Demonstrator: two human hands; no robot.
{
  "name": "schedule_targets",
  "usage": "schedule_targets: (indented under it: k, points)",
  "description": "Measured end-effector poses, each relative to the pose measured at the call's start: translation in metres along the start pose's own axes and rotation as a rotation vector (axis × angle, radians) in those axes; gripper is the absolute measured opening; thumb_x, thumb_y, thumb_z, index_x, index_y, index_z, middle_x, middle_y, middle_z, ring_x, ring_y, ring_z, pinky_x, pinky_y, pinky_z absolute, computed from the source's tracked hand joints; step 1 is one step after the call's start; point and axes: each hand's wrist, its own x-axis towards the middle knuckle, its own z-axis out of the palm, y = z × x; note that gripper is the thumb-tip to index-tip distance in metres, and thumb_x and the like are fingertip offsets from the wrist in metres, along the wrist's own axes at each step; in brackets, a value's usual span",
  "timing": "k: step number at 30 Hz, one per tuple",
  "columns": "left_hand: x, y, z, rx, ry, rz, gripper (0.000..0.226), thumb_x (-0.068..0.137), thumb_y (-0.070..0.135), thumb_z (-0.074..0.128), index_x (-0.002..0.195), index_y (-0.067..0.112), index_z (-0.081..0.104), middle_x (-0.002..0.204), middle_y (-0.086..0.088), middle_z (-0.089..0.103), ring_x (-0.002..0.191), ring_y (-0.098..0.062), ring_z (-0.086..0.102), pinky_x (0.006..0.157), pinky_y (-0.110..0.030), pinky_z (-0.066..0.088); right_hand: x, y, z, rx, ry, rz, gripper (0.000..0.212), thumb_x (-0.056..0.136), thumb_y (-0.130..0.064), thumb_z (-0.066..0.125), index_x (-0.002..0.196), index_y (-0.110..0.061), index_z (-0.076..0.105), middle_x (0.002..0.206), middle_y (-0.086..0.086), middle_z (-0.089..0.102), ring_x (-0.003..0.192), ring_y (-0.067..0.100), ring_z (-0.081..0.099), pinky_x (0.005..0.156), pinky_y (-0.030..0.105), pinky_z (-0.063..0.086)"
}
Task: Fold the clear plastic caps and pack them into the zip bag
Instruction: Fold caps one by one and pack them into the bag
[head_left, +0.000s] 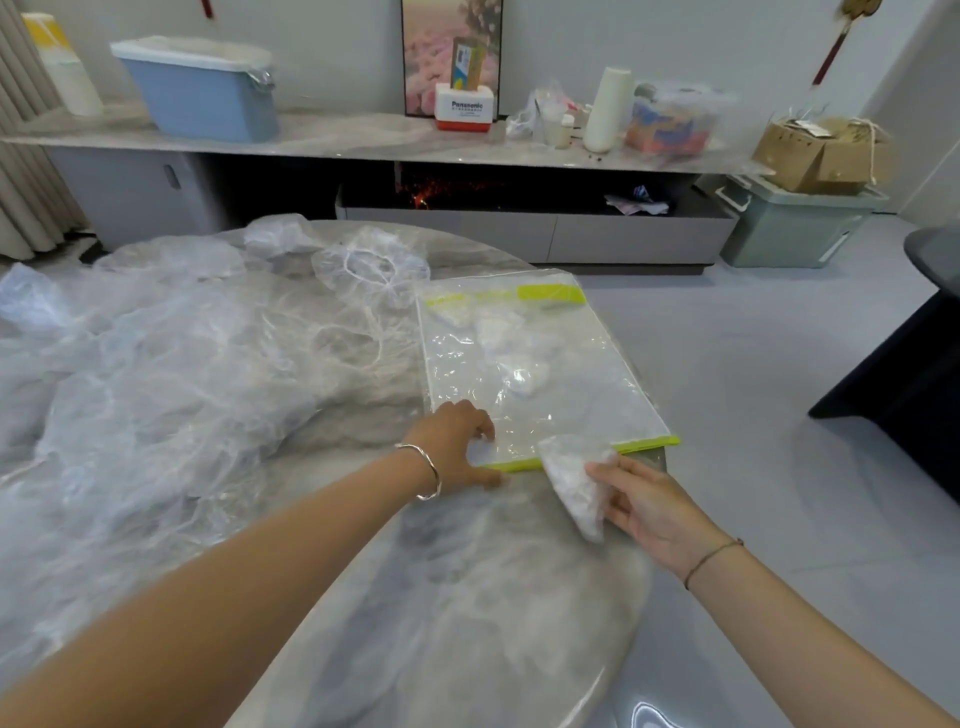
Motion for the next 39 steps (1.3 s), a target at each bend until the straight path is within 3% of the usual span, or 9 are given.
schedule_targets:
  k: [11, 15, 18, 21, 25, 29, 33, 36, 39]
  points:
    - [0.019, -0.008, 0.003, -0.207, -0.055, -0.053, 0.033, 0.078, 0.037, 0.072, 0.106, 0.022, 0.062, 0.111, 0.001, 0.054, 0.102, -0.014, 0.050, 0.091, -0.024, 0.041, 0.005, 0.004, 0.002, 0.001, 0.031, -0.022, 0.029, 0.083, 0.007, 0.063, 0.111, -0.001, 0.058, 0.105, 0.017, 0.065, 0.084, 0.021, 0.064, 0.063, 0.019, 0.056]
    - [0.007, -0.009, 0.008, -0.090, 0.033, 0.079, 0.016, 0.084, 0.034, 0.066, 0.091, 0.020, 0.063, 0.096, 0.003, 0.049, 0.095, -0.018, 0.050, 0.084, -0.028, 0.041, -0.001, 0.007, 0.001, -0.245, 0.058, -0.110, 0.012, 0.082, 0.003, 0.067, 0.088, -0.008, 0.065, 0.079, 0.007, 0.065, 0.067, 0.012, 0.060, 0.057, 0.012, 0.050]
    - [-0.003, -0.007, 0.015, -0.162, 0.181, 0.113, 0.013, 0.090, 0.027, 0.059, 0.086, 0.014, 0.059, 0.097, -0.001, 0.057, 0.091, -0.020, 0.052, 0.081, -0.038, 0.044, -0.005, 0.008, 0.002, -0.654, 0.209, -0.463, 0.017, 0.081, -0.001, 0.068, 0.074, -0.014, 0.060, 0.067, -0.005, 0.056, 0.062, 0.010, 0.050, 0.053, 0.007, 0.037]
    - [-0.013, 0.000, 0.015, -0.305, 0.417, 0.158, 0.013, 0.092, 0.026, 0.049, 0.085, 0.016, 0.051, 0.100, 0.005, 0.064, 0.089, -0.018, 0.056, 0.077, -0.033, 0.044, -0.015, -0.007, 0.010, -0.829, 0.390, -1.027, 0.013, 0.086, -0.003, 0.058, 0.083, -0.016, 0.059, 0.081, -0.009, 0.055, 0.070, 0.008, 0.050, 0.059, 0.013, 0.038]
    - [-0.022, 0.008, 0.011, -0.389, 0.494, 0.182, 0.016, 0.096, 0.032, 0.043, 0.086, 0.020, 0.043, 0.107, 0.010, 0.066, 0.091, -0.017, 0.059, 0.074, -0.035, 0.047, -0.013, -0.001, 0.024, -1.050, 0.229, -1.363, 0.015, 0.084, -0.005, 0.051, 0.083, -0.011, 0.064, 0.093, -0.005, 0.052, 0.076, 0.007, 0.052, 0.064, 0.007, 0.036]
    - [-0.033, 0.015, 0.014, -0.468, 0.490, 0.149, 0.020, 0.097, 0.040, 0.038, 0.087, 0.023, 0.039, 0.106, 0.014, 0.065, 0.094, -0.016, 0.062, 0.071, -0.035, 0.049, 0.005, 0.036, 0.028, -1.222, 0.115, -1.284, 0.022, 0.081, -0.014, 0.045, 0.083, -0.011, 0.067, 0.101, -0.004, 0.058, 0.083, 0.017, 0.063, 0.064, 0.023, 0.047]
    - [-0.042, 0.017, 0.021, -0.517, 0.474, 0.132, 0.019, 0.096, 0.043, 0.037, 0.088, 0.025, 0.039, 0.101, 0.019, 0.062, 0.100, -0.012, 0.061, 0.076, -0.033, 0.048, 0.012, 0.059, 0.027, -1.273, 0.109, -1.028, 0.040, 0.088, -0.025, 0.035, 0.104, -0.014, 0.070, 0.119, 0.000, 0.063, 0.103, 0.018, 0.064, 0.081, 0.020, 0.046]
    - [-0.047, 0.015, 0.024, -0.513, 0.461, 0.136, 0.013, 0.098, 0.034, 0.040, 0.089, 0.024, 0.040, 0.102, 0.019, 0.062, 0.098, -0.011, 0.061, 0.073, -0.027, 0.046, 0.009, 0.060, 0.030, -1.307, 0.007, -0.876, 0.063, 0.090, -0.044, 0.017, 0.136, -0.018, 0.051, 0.147, -0.010, 0.036, 0.134, 0.003, 0.034, 0.108, 0.010, 0.017]
    - [-0.052, 0.015, 0.026, -0.527, 0.428, 0.167, 0.017, 0.096, 0.036, 0.038, 0.090, 0.022, 0.044, 0.107, 0.015, 0.064, 0.100, -0.006, 0.060, 0.079, -0.026, 0.048, 0.013, 0.053, 0.035, -1.421, -0.146, -0.801, 0.076, 0.084, -0.051, -0.002, 0.150, -0.021, 0.021, 0.154, -0.014, 0.010, 0.142, 0.000, 0.005, 0.112, 0.012, -0.005]
